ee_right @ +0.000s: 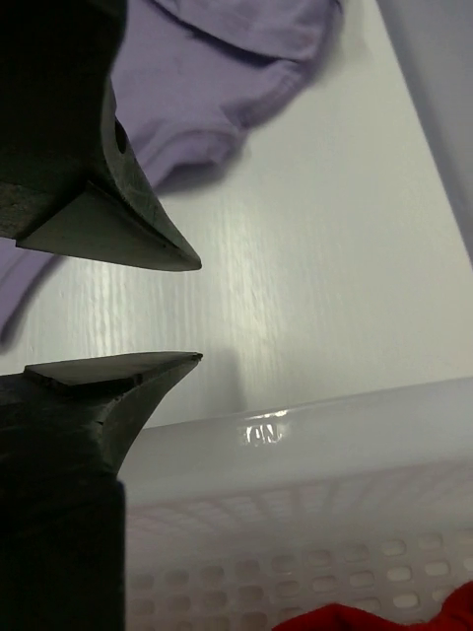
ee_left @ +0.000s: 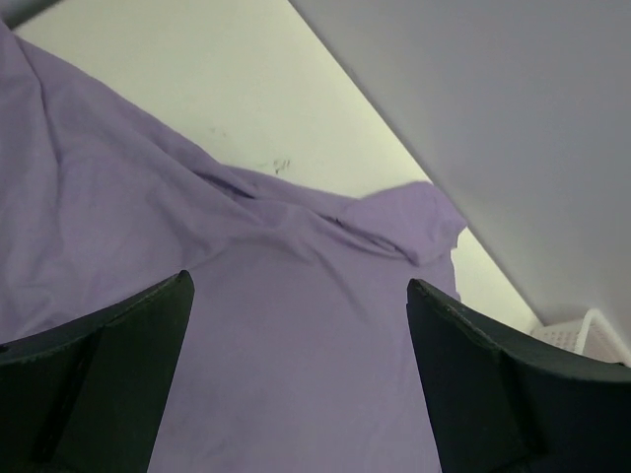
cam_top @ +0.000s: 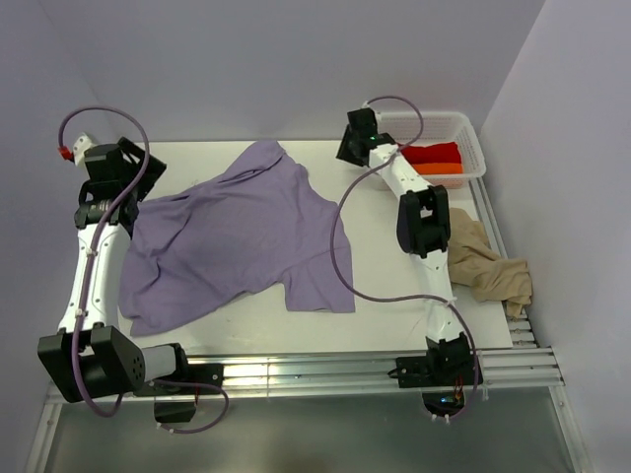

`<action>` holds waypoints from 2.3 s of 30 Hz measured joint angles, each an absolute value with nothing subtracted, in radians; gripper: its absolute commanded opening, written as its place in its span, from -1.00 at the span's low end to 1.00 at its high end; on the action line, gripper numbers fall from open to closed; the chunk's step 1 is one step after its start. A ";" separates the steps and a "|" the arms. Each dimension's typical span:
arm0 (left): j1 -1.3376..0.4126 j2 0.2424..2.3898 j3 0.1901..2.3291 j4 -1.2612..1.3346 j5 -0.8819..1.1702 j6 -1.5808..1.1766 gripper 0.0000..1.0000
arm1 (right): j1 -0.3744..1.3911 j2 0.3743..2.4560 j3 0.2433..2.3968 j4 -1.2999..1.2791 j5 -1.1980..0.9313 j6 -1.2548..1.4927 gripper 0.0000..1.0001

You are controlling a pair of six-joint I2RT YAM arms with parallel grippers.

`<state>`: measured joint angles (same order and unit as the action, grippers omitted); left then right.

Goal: Roll the t-shirts
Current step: Flatten the tshirt

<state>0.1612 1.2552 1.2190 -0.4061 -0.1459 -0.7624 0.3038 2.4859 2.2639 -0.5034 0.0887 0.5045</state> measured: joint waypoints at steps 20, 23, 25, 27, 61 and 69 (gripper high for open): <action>0.154 1.095 0.913 -0.356 -0.035 -0.780 0.89 | 0.303 2.398 2.059 -0.448 -0.144 0.434 0.18; 0.154 1.095 0.905 -0.351 -0.021 -0.780 0.89 | 0.340 2.399 2.075 -0.417 -0.216 0.431 0.22; 0.154 1.095 0.900 -0.348 -0.012 -0.779 0.88 | 0.353 2.399 2.081 -0.381 -0.265 0.440 0.25; 0.154 1.095 0.897 -0.347 0.000 -0.778 0.87 | 0.356 2.406 2.089 -0.344 -0.305 0.455 0.34; 0.016 1.196 0.872 -0.334 -0.016 -0.767 0.86 | 0.326 2.693 2.318 -0.224 -0.464 0.886 -0.13; 0.016 1.197 0.870 -0.334 -0.028 -0.759 0.86 | 0.316 2.694 2.253 -0.109 -0.500 0.984 -0.81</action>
<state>0.0162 1.1973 0.8703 -0.3340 -0.0277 -0.7593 0.3157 2.6938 2.2532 -0.1085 -0.5003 0.9840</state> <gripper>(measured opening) 0.932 0.157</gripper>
